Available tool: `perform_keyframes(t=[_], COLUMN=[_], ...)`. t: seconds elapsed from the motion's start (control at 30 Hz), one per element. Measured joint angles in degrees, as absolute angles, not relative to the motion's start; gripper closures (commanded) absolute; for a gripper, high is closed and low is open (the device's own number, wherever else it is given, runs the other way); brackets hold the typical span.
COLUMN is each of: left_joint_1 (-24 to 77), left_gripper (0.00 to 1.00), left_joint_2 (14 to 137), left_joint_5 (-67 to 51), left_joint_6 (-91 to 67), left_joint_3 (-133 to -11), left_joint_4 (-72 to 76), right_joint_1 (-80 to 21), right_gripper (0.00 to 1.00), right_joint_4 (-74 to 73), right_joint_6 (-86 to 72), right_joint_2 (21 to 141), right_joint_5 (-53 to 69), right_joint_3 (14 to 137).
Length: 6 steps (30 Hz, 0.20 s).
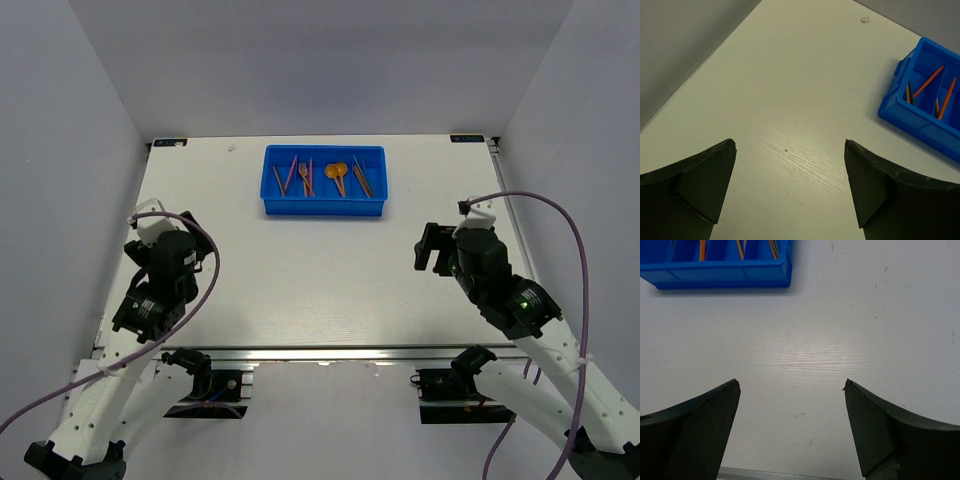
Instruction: Sort the eating utensils into containers
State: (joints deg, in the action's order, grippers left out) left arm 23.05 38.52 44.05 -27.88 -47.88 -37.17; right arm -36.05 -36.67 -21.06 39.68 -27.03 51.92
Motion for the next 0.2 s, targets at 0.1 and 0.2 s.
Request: perform_keyframes(t=[0.1, 0.2], left_joint_1=[23.05, 23.05], left_gripper=[0.02, 0.02], left_joint_2=[38.30, 38.54], left_joint_5=[45.06, 45.58], left_joint_6=[-27.88, -27.86], left_joint_3=[-47.55, -47.35], left_joint_4=[-37.12, -37.12], right_joint_1=[-36.05, -36.05], right_gripper=[0.11, 0.11], right_joint_4=[-36.42, -35.99], right_joint_6=[-21.41, -21.82], right_joint_2=[39.99, 40.80], right_joint_5=[-26.68, -26.26], right_joint_3=[50.04, 49.12])
